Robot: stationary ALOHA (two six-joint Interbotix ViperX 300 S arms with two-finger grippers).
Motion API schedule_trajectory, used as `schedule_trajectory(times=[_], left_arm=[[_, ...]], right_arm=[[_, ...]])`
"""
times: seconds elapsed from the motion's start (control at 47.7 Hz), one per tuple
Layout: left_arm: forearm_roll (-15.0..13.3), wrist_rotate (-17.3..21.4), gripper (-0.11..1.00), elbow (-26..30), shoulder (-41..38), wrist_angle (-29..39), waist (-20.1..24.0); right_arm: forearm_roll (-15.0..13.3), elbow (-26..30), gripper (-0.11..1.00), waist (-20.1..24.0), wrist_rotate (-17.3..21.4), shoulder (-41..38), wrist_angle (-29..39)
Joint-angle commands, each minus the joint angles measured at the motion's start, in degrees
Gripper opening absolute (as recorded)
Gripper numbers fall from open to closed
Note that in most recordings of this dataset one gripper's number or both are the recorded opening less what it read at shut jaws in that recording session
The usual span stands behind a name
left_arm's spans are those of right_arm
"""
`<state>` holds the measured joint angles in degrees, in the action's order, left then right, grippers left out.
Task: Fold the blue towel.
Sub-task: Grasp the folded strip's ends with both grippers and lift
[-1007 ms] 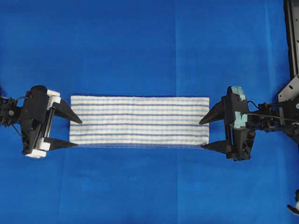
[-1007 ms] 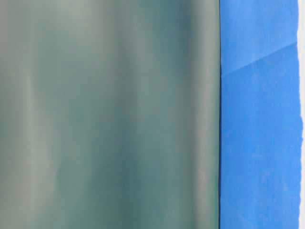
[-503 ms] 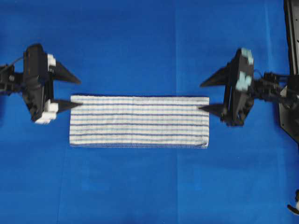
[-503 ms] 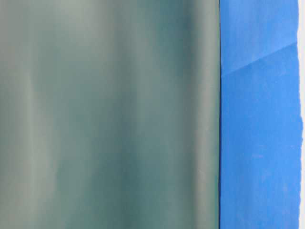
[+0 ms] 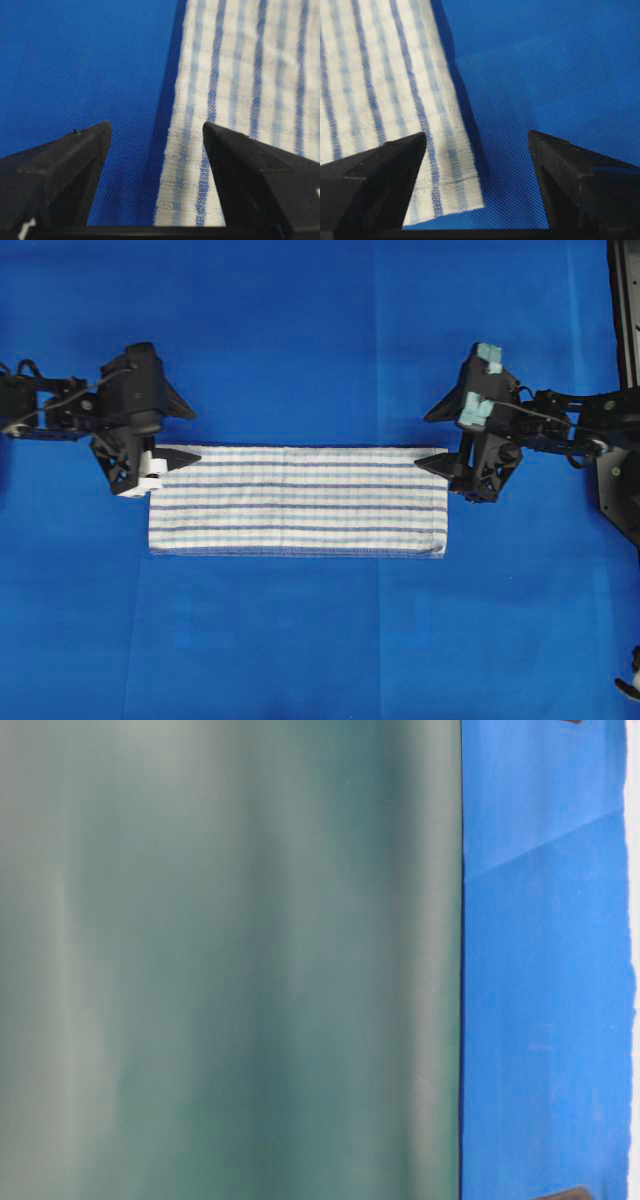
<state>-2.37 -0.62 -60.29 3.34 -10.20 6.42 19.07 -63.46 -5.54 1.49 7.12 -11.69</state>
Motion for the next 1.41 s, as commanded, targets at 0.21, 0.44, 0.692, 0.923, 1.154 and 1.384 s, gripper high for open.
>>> schedule_trajectory(times=[0.21, 0.44, 0.692, 0.923, 1.154, 1.384], left_arm=[[-0.09, -0.70, 0.43, 1.05, -2.64, -0.62, -2.46], [-0.26, -1.58, 0.09, 1.85, -4.83, -0.44, -5.36], [-0.18, -2.37, 0.04, 1.85, -4.83, 1.23, -5.71], [-0.18, -2.29, 0.04, 2.72, -3.25, 4.57, -5.63], [-0.18, -1.58, 0.04, 3.78, 3.34, 9.84, -5.01], [-0.18, -1.67, 0.04, 4.66, 10.99, 16.08, -4.66]], right_arm=[[0.09, 1.05, 0.75, 2.64, 0.18, -1.67, -1.49], [0.09, 0.88, 0.38, 3.87, 0.18, -1.76, -1.85], [0.09, 0.88, 0.04, 4.66, 0.18, -1.67, -1.67], [0.09, 0.97, 0.04, 4.75, 0.18, -0.88, -1.76], [0.09, 0.62, 0.04, 4.57, -0.09, 4.13, -0.97], [-0.18, 0.53, 0.04, 4.13, -0.18, 11.34, 3.60]])
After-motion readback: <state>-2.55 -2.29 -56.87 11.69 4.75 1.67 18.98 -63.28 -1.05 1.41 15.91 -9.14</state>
